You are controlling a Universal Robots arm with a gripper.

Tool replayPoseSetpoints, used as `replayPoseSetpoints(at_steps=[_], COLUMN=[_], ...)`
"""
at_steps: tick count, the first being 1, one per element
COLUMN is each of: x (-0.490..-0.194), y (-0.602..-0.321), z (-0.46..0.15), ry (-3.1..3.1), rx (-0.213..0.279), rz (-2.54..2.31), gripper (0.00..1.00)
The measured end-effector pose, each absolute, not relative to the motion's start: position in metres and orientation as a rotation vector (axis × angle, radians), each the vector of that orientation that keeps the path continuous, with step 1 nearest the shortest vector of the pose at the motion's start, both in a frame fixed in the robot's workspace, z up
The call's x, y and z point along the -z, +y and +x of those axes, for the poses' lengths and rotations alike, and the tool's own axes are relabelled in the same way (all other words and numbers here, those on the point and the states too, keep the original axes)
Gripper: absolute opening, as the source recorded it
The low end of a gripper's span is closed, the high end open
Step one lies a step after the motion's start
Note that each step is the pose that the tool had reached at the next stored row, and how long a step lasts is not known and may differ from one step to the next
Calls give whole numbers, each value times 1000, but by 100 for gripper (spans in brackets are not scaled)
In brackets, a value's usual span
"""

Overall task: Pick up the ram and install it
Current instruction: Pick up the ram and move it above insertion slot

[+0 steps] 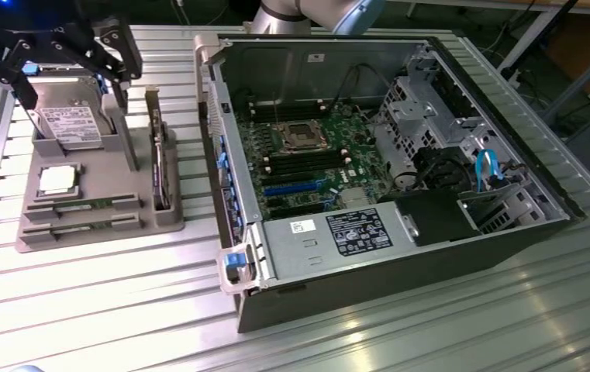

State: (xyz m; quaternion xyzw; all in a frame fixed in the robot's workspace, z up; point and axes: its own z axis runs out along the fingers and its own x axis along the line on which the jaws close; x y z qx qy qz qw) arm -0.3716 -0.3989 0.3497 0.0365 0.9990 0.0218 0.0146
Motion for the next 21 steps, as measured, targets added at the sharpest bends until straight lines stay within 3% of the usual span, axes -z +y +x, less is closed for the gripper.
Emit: replayPoseSetpoints(at_steps=[5, 9, 11, 13, 15, 17, 19, 21], x=[-326, -326, -326, -326, -326, -326, -326, -326], y=[-399, -399, -399, -399, -399, -399, -399, -399], z=[-372, -372, -372, -372, -372, -372, -372, -372], ry=[3110, 3110, 3110, 3110, 3110, 3110, 3110, 3110], rx=[-68, -68, -68, -68, -68, -68, -68, -66], rz=[114, 114, 114, 114, 114, 114, 114, 106], gripper=[99, 97, 85, 60, 48, 48, 33, 33])
